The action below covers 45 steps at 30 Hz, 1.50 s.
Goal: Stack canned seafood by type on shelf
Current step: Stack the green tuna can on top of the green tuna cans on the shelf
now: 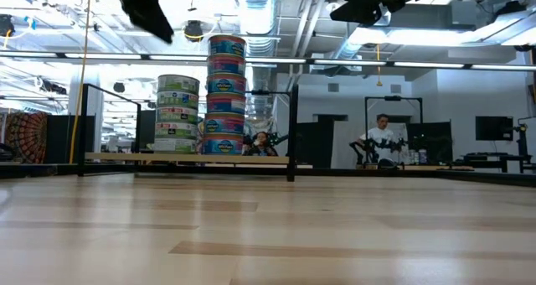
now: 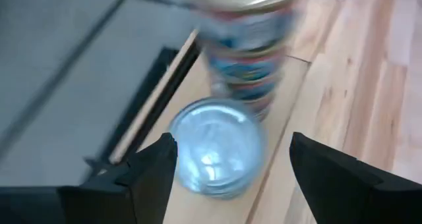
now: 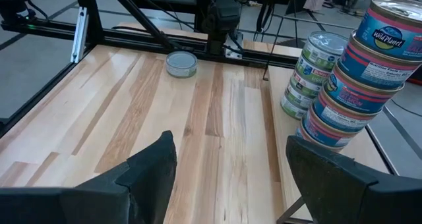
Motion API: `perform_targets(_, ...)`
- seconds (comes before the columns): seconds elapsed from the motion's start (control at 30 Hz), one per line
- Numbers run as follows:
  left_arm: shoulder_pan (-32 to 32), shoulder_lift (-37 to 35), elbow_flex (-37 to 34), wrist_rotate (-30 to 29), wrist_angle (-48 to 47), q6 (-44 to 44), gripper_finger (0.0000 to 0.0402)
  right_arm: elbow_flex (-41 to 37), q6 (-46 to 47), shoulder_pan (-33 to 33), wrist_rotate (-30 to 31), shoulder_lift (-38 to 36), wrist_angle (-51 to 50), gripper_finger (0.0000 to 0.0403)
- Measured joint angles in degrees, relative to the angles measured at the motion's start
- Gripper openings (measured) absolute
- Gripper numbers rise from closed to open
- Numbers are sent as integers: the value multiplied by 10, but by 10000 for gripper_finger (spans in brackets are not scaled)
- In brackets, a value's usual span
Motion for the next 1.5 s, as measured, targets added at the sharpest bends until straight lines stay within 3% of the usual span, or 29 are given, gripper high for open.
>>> perform_targets(0.17,-189,-45,0,-151,-36,-34,262,0,-1,-5,0,0,6,311)
perform_targets(0.27,-309,-45,-20,-193,-71,-117,257,0,-1,-12,0,0,6,311)
perform_targets(0.53,-572,53,-73,-231,-200,-375,256,0,25,-19,0,0,4,311)
perform_targets(0.7,-683,146,-73,-207,-261,-483,256,0,45,-14,0,0,4,311)
perform_targets(0.9,-763,273,-73,-130,-307,-501,256,0,49,8,0,2,8,311)
perform_targets(1.1,-787,383,-73,-131,-320,-444,256,0,57,35,0,2,9,311)
perform_targets(1.27,-787,426,-73,-131,-324,-387,256,0,61,48,0,2,16,311)
perform_targets(1.5,-787,432,-102,-144,-284,-347,256,0,57,56,14,2,17,311)
